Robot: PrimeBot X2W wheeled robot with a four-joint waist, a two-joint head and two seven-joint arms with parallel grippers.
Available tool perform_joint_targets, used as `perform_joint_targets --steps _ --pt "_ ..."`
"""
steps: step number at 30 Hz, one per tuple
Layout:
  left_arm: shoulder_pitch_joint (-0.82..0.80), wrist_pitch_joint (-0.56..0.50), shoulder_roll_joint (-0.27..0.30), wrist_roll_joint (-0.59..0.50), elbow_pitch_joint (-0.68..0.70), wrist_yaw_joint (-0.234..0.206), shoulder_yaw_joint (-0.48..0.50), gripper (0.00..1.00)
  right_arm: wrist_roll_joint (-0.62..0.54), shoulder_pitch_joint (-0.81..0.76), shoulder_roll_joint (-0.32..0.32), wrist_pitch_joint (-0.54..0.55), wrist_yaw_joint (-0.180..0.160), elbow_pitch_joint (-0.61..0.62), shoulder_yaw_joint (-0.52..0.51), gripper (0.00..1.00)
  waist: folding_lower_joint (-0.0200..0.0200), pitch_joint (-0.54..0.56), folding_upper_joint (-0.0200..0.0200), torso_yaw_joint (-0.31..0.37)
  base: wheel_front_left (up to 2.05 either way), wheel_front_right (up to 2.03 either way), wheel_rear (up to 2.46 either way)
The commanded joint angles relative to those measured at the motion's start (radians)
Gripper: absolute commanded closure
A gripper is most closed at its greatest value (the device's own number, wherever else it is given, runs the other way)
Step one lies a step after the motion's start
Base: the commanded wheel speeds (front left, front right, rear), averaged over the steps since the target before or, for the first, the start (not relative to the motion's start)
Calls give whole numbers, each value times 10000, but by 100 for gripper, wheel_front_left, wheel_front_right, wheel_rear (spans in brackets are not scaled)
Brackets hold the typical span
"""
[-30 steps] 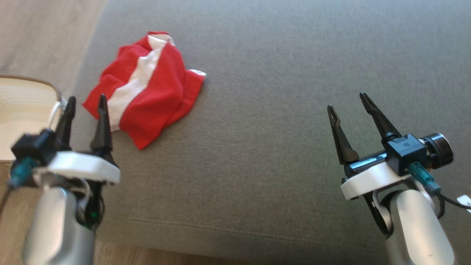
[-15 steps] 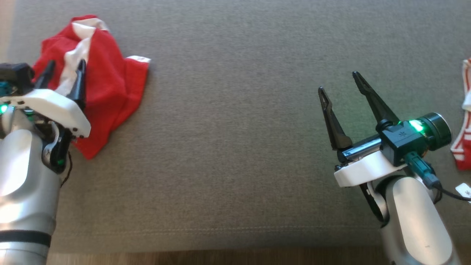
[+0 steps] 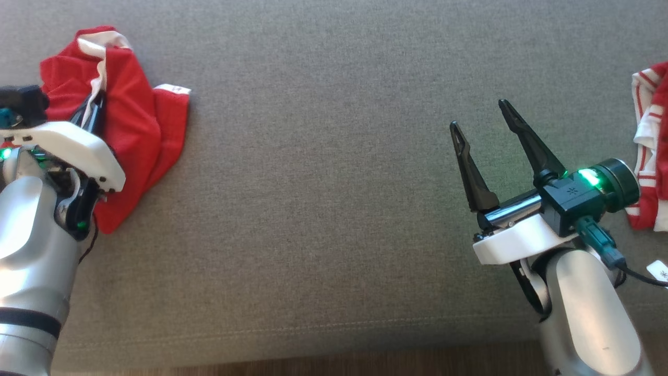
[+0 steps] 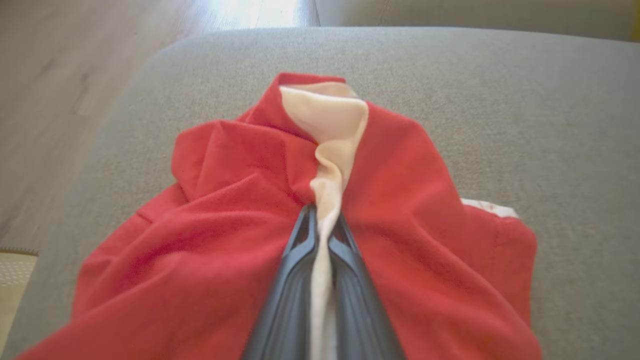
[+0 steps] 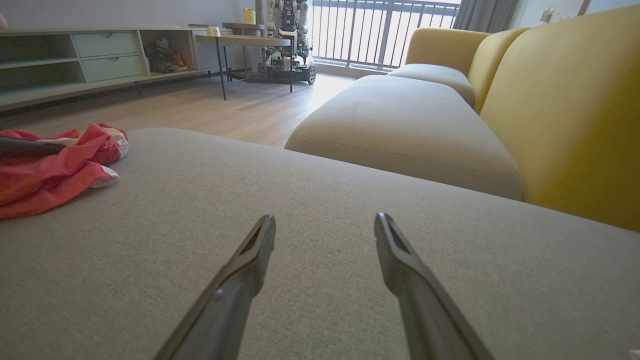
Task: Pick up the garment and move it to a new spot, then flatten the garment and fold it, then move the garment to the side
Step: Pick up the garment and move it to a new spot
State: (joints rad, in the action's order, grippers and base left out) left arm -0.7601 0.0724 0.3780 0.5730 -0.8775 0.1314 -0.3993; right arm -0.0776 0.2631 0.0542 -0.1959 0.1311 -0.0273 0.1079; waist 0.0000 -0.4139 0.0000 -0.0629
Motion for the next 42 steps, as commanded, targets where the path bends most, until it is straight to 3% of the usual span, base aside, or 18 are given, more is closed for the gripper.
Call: perform_joint_targets --steps 1,8,13,19,29,33,38,39,40,42 --pt "-119 569 602 152 237 -9 182 100 68 41 -39 -120 -4 246 230 0 0 205 0 -93 0 0 0" --pt "-272 1829 691 -10 1182 -66 339 100 186 -66 -39 -261 -4 -25 162 0 0 1039 0 -343 0 0 0" --pt "177 1888 349 -320 3445 -232 815 100 383 -257 -39 -351 -4 -219 150 0 0 1704 0 -374 0 0 0" --pt "954 1878 -100 -568 5675 -462 627 100 493 -400 -39 -401 -4 -250 105 0 0 2065 0 -134 0 0 0" --pt "1507 756 -842 -682 8381 -789 -523 100 701 -420 -39 -483 -4 108 -6 0 0 1798 0 1349 0 0 0" --pt "1554 662 -1521 -741 8351 -989 -1062 100 956 -422 -39 -551 -4 327 13 0 0 1518 0 2370 0 0 0" --pt "1373 887 -1915 -997 7070 -1233 -1304 100 1182 -433 -39 -604 -4 363 125 0 0 1242 0 3295 0 0 0" --pt "1323 976 -1976 -1043 6757 -1275 -1320 62 1239 -442 -39 -613 -4 376 141 0 0 1202 0 3446 0 0 0" --pt "1282 1042 -2030 -1074 6454 -1314 -1329 0 1292 -455 -39 -622 -4 392 149 0 0 1168 0 3572 0 0 0" --pt "1168 1175 -2083 -1155 5899 -1303 -1381 0 1389 -481 -39 -636 -4 415 152 0 0 1117 0 3769 0 0 0"
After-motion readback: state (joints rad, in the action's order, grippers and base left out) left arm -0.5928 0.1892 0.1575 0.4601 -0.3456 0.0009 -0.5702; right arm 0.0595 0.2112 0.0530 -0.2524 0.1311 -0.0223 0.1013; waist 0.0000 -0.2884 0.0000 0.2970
